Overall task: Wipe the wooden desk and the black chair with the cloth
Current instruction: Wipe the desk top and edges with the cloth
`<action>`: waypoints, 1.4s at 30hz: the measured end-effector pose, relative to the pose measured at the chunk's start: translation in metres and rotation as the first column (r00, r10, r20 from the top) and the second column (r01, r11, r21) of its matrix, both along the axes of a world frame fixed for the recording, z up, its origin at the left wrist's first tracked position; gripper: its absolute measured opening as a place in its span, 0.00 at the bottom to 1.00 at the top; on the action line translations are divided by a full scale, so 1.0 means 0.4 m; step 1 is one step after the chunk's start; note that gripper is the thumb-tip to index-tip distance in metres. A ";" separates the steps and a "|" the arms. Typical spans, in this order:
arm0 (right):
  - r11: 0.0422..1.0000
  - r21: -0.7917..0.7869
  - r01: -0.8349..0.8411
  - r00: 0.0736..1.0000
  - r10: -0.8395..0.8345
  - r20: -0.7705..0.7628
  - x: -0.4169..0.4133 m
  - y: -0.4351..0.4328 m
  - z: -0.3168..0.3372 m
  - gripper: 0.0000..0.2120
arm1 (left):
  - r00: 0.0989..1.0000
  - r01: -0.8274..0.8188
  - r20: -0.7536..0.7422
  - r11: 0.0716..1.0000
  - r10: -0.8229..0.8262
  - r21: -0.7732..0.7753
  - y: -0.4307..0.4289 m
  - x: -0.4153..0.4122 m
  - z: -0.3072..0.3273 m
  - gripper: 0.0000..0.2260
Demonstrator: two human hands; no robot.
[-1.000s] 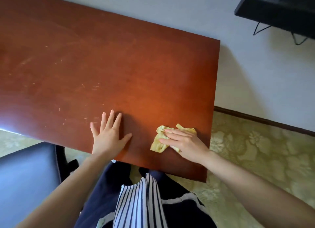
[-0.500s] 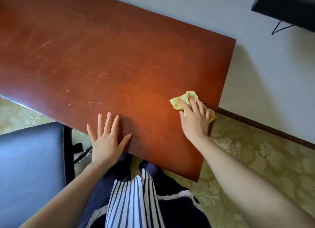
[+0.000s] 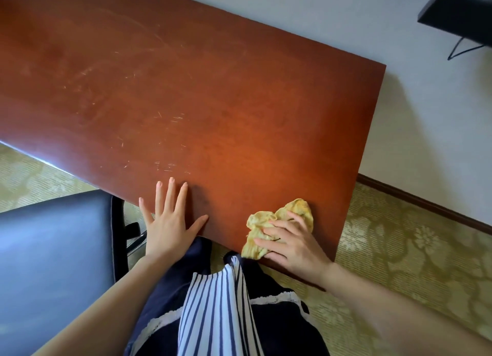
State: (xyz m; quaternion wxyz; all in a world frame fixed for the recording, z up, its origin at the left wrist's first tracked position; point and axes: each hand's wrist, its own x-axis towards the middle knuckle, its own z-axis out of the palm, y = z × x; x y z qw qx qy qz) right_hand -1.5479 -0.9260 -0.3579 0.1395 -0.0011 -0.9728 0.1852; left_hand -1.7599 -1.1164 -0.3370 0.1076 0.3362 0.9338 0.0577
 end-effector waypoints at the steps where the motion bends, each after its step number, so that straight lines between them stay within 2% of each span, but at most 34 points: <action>1: 0.999 0.005 -0.041 0.999 0.041 0.009 -0.017 0.016 0.003 0.14 | 1.000 -0.021 0.004 1.000 0.021 0.008 -0.010 -0.006 0.001 0.37; 6: 0.990 -0.017 -0.143 0.987 0.144 0.070 -0.150 0.051 0.018 0.16 | 0.990 -0.139 0.028 0.989 0.138 0.057 -0.074 -0.048 0.005 0.38; 10: 0.997 -0.024 -0.075 0.993 0.076 0.090 -0.297 0.044 0.025 0.15 | 0.973 -0.227 0.055 0.973 0.225 0.047 -0.131 -0.079 0.001 0.38; 12: 0.998 -0.053 0.043 0.995 -0.038 0.096 -0.386 0.029 0.031 0.14 | 0.964 -0.261 0.069 0.964 0.258 0.040 -0.161 -0.093 -0.004 0.39; 14: 0.963 -0.103 0.249 0.962 -0.233 0.145 -0.480 0.000 0.039 0.12 | 0.953 -0.296 0.087 0.954 0.291 0.044 -0.191 -0.109 -0.008 0.39; 17: 0.777 -0.142 0.614 0.782 -0.574 0.241 -0.592 -0.066 0.042 0.11 | 0.943 -0.324 0.099 0.944 0.317 0.061 -0.220 -0.132 -0.007 0.39; 19: 0.685 -0.170 0.709 0.702 -0.659 0.270 -0.638 -0.115 0.044 0.12 | 0.942 -0.326 0.109 0.942 0.317 0.078 -0.231 -0.154 -0.002 0.39; 21: 0.736 -0.171 0.655 0.750 -0.606 0.264 -0.656 -0.162 0.044 0.11 | 0.943 -0.322 0.115 0.943 0.312 0.086 -0.239 -0.181 0.001 0.39; 23: 0.847 -0.142 0.513 0.849 -0.476 0.230 -0.647 -0.208 0.044 0.11 | 0.944 -0.315 0.127 0.946 0.305 0.071 -0.246 -0.213 0.003 0.40; 26: 0.938 -0.132 0.320 0.943 -0.302 0.140 -0.606 -0.244 0.043 0.12 | 0.954 -0.274 0.140 0.961 0.267 0.033 -0.252 -0.259 0.001 0.40; 29: 0.992 0.002 0.126 0.983 -0.125 0.136 -0.557 -0.240 0.040 0.16 | 0.969 -0.208 0.139 0.978 0.204 0.020 -0.254 -0.294 0.001 0.40; 32: 0.967 0.243 -0.072 0.958 -0.001 0.287 -0.534 -0.217 0.052 0.22 | 0.981 -0.142 0.132 0.990 0.140 0.010 -0.252 -0.319 0.002 0.39; 34: 0.937 0.309 -0.164 0.936 0.049 0.348 -0.540 -0.195 0.059 0.24 | 0.987 -0.096 0.126 0.995 0.095 0.002 -0.246 -0.328 0.001 0.38; 39: 0.917 0.269 -0.293 0.902 0.171 0.397 -0.611 -0.126 0.073 0.23 | 0.984 -0.120 0.136 0.993 0.117 0.020 -0.230 -0.323 0.004 0.36; 42: 0.920 0.274 -0.279 0.898 0.149 0.414 -0.667 -0.091 0.078 0.22 | 0.969 -0.204 0.155 0.978 0.195 0.047 -0.221 -0.299 0.018 0.35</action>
